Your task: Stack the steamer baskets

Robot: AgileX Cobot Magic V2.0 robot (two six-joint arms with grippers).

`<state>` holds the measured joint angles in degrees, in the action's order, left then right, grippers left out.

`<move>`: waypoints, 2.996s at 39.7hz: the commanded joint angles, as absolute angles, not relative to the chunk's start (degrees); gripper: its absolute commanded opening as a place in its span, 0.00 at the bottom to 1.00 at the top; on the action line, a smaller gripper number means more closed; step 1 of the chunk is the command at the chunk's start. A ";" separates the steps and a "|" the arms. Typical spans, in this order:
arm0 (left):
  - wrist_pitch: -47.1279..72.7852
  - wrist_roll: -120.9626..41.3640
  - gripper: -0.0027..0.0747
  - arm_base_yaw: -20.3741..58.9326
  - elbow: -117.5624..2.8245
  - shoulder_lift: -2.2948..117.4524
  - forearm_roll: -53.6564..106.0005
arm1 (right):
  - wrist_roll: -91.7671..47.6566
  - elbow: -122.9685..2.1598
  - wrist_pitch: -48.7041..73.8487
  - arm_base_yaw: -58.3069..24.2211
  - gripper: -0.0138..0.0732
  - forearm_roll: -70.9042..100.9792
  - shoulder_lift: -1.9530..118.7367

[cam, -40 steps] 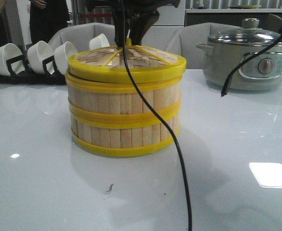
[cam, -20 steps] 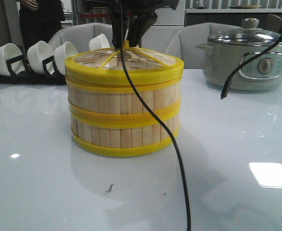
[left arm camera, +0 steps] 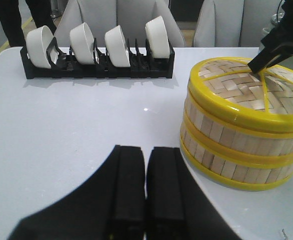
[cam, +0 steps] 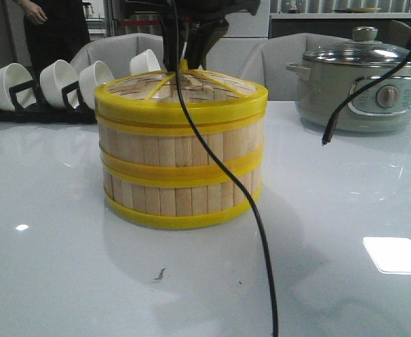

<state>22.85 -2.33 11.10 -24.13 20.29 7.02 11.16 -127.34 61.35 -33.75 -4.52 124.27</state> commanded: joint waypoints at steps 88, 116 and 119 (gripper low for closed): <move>17.80 -1.93 0.16 11.08 -25.79 20.60 7.28 | 10.46 -27.92 14.60 2.49 0.48 -4.34 22.19; 17.80 -1.93 0.16 11.08 -25.79 20.60 7.28 | 10.46 -22.63 12.41 2.49 0.22 -3.22 19.95; 17.80 -1.93 0.16 11.08 -25.79 20.60 7.28 | 10.46 -22.63 12.41 2.49 0.22 -3.22 19.95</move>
